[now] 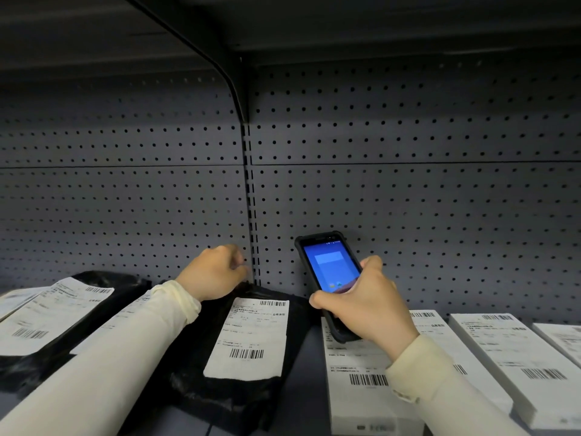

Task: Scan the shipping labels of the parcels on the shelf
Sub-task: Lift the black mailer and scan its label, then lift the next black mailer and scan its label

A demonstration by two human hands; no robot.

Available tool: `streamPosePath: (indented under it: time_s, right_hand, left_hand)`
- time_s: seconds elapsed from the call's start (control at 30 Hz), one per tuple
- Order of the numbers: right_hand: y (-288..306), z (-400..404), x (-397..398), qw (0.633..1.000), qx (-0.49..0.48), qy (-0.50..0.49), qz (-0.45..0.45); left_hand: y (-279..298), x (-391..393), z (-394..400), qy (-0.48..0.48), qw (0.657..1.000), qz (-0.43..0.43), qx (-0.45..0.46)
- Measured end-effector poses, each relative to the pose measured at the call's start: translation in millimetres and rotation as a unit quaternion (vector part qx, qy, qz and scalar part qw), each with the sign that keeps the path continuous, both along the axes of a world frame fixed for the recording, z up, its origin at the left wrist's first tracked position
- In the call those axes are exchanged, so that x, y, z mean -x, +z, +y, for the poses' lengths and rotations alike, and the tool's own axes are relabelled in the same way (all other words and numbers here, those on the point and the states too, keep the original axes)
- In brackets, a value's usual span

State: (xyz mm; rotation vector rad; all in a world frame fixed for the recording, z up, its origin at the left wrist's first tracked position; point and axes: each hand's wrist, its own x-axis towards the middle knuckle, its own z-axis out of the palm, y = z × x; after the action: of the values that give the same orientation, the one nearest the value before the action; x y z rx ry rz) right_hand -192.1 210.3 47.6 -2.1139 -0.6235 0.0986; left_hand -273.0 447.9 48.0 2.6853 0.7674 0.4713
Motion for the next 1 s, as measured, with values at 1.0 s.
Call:
streamPosePath:
  time_s: [1.0]
  right_hand:
    - [-11.4,40.7,26.6,0.998,0.007,0.06,-0.008]
  left_hand:
    - [-14.6,60.7,2.9,0.019,0.986,0.018,-0.166]
